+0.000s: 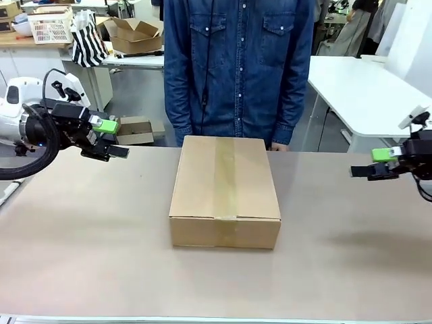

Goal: Pack the gift set into the box.
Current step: Press and hold the closed box until the human finishes sealing it.

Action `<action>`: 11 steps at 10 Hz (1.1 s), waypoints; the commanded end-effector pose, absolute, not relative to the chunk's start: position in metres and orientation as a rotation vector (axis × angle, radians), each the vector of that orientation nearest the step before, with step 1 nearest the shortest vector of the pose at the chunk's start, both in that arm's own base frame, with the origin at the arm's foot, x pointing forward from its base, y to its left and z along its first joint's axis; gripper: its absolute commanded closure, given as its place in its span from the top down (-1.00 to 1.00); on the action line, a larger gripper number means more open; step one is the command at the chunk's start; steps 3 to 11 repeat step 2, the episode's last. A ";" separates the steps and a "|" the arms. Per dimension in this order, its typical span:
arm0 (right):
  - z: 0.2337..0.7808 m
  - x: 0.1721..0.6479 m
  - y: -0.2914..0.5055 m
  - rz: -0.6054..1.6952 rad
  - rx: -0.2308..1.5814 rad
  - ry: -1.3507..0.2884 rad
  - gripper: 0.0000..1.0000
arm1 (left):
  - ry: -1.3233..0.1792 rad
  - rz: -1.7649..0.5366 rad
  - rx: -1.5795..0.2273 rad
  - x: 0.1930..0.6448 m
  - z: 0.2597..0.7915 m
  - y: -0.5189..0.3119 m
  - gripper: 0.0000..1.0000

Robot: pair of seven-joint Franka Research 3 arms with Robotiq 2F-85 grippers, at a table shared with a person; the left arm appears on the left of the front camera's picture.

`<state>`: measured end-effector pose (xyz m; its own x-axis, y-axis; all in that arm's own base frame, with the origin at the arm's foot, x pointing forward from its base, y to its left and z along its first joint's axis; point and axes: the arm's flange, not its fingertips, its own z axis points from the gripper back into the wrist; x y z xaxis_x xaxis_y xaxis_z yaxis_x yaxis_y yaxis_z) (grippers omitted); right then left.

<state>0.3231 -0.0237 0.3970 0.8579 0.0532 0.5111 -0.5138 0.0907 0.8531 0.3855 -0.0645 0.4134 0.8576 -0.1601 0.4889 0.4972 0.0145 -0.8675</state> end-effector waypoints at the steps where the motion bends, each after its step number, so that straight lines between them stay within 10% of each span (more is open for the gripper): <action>1: 0.400 0.323 -0.026 0.429 1.439 -0.403 1.00 | -0.304 -0.528 -1.467 0.384 0.412 -0.061 1.00; 11: 0.400 0.323 -0.026 0.429 1.439 -0.403 1.00 | -0.304 -0.528 -1.467 0.384 0.412 -0.061 1.00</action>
